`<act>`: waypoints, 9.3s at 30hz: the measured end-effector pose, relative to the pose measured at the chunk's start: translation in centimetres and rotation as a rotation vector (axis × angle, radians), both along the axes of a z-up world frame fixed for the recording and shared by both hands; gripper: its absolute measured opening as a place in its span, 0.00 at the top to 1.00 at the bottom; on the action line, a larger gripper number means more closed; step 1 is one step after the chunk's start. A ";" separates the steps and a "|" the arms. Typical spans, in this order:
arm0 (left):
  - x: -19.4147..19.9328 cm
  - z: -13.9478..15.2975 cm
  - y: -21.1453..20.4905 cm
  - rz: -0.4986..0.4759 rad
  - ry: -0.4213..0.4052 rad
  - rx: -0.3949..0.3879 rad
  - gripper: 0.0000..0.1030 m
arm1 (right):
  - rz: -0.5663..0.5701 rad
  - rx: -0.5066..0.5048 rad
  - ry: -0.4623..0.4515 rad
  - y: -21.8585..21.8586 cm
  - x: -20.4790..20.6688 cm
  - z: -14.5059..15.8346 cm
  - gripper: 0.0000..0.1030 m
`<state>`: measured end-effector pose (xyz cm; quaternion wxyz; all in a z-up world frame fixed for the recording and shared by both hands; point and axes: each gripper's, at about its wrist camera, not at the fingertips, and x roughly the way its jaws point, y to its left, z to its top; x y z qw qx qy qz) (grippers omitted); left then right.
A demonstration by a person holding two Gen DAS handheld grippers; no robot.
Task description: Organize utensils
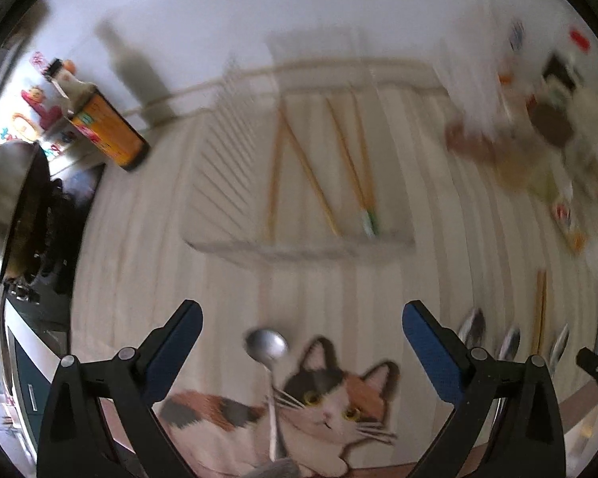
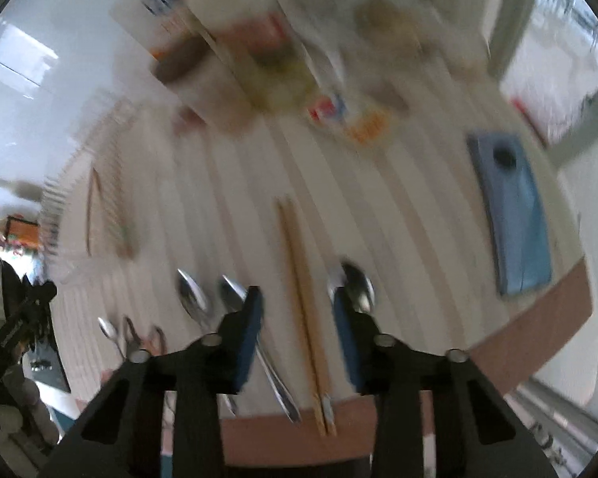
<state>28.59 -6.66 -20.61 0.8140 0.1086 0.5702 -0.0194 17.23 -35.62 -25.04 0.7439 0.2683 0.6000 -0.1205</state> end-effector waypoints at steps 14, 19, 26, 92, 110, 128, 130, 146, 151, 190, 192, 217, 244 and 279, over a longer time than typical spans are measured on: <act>-2.6 -4.2 -0.1 -0.021 0.083 0.084 0.00 | 0.115 0.079 0.056 5.0 -0.4 -5.2 0.77; -2.5 -4.4 5.5 0.109 0.141 0.046 0.01 | 0.190 0.102 0.055 8.7 1.9 -5.6 0.77; -3.5 -5.9 12.5 0.272 0.213 -0.020 0.07 | 0.298 -0.019 0.076 14.0 5.0 -6.4 0.76; 2.1 -9.5 8.2 0.063 0.201 -0.218 0.61 | 0.212 0.037 0.108 11.8 2.1 -4.9 0.84; -2.2 -5.8 9.0 0.056 0.098 -0.184 1.00 | 0.361 -0.157 0.109 17.8 4.7 -6.2 0.92; -4.1 0.1 13.3 0.112 -0.037 -0.161 1.00 | 0.294 -0.080 -0.015 17.9 3.7 -1.7 0.98; -4.1 0.8 13.4 0.117 -0.048 -0.164 1.00 | 0.289 -0.073 -0.033 17.4 3.6 -1.0 0.98; -1.8 14.1 12.4 0.059 -0.290 -0.239 1.00 | 0.338 -0.018 -0.279 18.5 9.7 10.1 0.98; 2.9 16.1 10.6 0.028 -0.297 -0.263 1.00 | 0.352 -0.018 -0.318 19.4 15.6 12.5 0.98; -4.5 -7.5 -12.3 -0.207 0.305 -0.182 0.23 | -0.143 -0.040 -0.027 -4.5 -5.7 0.6 0.57; -4.7 -9.1 -13.5 -0.207 0.342 -0.165 0.33 | -0.154 -0.024 -0.021 -5.1 -6.5 -0.3 0.57; -4.3 -8.0 -8.7 -0.192 0.241 -0.132 0.98 | 0.118 -0.199 0.060 1.4 0.3 -4.8 0.91; -5.6 -8.3 -15.4 -0.347 0.216 -0.058 0.69 | -0.042 -0.076 0.015 -2.9 -2.9 -4.1 0.97; -1.8 4.4 -3.1 -0.189 -0.003 -0.212 0.69 | 0.016 -0.036 -0.201 1.4 1.3 5.4 1.00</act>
